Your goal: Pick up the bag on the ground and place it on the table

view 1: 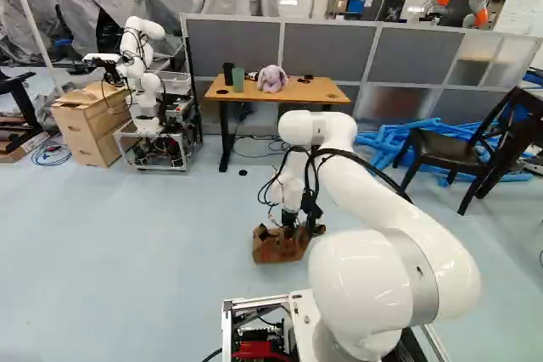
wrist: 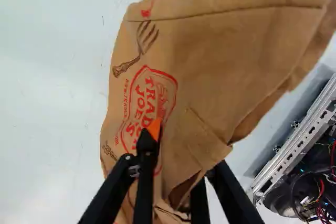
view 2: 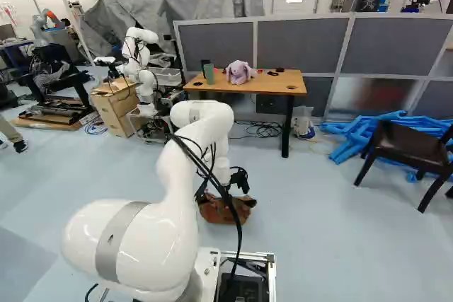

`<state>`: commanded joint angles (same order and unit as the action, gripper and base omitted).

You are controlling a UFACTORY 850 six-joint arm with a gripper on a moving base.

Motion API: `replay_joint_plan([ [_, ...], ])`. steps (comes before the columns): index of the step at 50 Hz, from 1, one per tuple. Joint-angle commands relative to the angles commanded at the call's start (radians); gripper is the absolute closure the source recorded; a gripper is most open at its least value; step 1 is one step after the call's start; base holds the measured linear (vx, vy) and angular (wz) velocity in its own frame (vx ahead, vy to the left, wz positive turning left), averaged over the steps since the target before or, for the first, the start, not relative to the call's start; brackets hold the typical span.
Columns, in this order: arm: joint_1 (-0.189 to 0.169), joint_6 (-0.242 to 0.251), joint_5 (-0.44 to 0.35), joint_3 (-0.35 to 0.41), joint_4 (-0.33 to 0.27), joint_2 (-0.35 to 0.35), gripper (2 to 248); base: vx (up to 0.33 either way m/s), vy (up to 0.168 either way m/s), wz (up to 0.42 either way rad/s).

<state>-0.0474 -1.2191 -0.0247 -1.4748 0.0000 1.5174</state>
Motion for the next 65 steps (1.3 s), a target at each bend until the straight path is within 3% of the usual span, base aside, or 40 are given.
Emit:
replay_joint_plan([
  [4, 0.000, 0.000, 0.000, 0.000, 0.000, 0.000, 182, 0.000, 0.000, 0.000],
  [5, 0.000, 0.000, 0.000, 0.000, 0.000, 0.000, 219, 0.000, 0.000, 0.000],
  [10, 0.000, 0.000, 0.000, 0.000, 0.000, 0.000, 219, 0.000, 0.000, 0.000],
  [11, 0.000, 0.000, 0.000, 0.000, 0.000, 0.000, 229, 0.000, 0.000, 0.000],
  [65, 0.000, 0.000, 0.000, 0.169, 0.000, -0.184, 229, 0.000, 0.000, 0.000],
])
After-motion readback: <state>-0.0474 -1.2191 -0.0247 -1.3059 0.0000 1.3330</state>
